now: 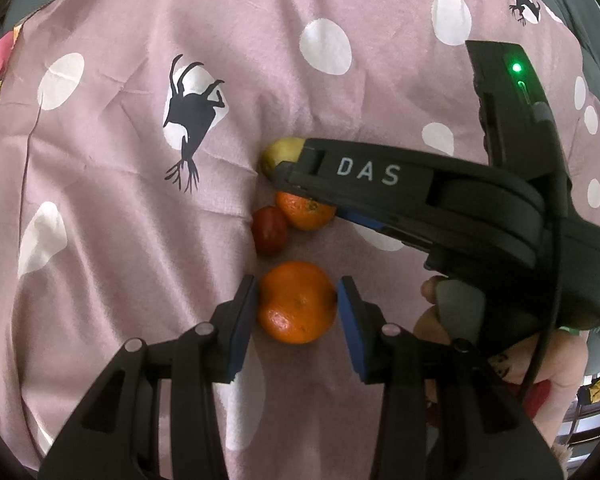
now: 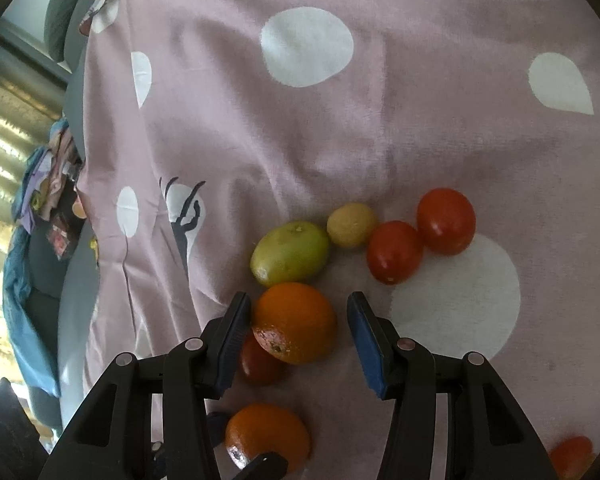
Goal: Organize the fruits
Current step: 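Close the left tool on one orange while the right tool grasps another orange, then lift both held oranges and carry them toward the green bowl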
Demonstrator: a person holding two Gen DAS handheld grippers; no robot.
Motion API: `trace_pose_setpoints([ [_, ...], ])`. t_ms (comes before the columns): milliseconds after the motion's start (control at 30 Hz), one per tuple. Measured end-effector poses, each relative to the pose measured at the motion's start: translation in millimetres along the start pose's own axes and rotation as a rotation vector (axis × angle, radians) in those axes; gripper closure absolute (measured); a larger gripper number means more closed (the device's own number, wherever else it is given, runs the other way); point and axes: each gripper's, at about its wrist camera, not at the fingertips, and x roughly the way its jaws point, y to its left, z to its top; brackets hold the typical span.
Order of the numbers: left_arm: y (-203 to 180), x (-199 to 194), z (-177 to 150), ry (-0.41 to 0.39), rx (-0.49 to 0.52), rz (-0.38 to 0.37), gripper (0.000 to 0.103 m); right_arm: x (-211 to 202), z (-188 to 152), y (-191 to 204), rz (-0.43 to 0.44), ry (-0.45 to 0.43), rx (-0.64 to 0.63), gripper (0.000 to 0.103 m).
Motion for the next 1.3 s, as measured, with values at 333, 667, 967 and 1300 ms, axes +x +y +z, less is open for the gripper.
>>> trace_pose_setpoints([
  [333, 1.9, 1.8, 0.6, -0.004, 0.017, 0.010, 0.063, -11.5, -3.5, -1.2, -0.015, -0.071, 0.004, 0.061],
  [667, -7.2, -7.7, 4.4, -0.047, 0.064, 0.005, 0.077, -64.6, -16.1, -9.8, -0.061, -0.203, 0.048, 0.061],
  [967, -2.3, -20.8, 7.0, -0.005, 0.032, 0.021, 0.041, -94.0, -49.6, -15.1, -0.197, -0.260, 0.057, 0.061],
  [1300, 3.9, -11.6, 6.6, 0.068, -0.014, 0.016, 0.040, -105.1, -84.9, -27.5, -0.288, -0.274, 0.086, 0.061],
])
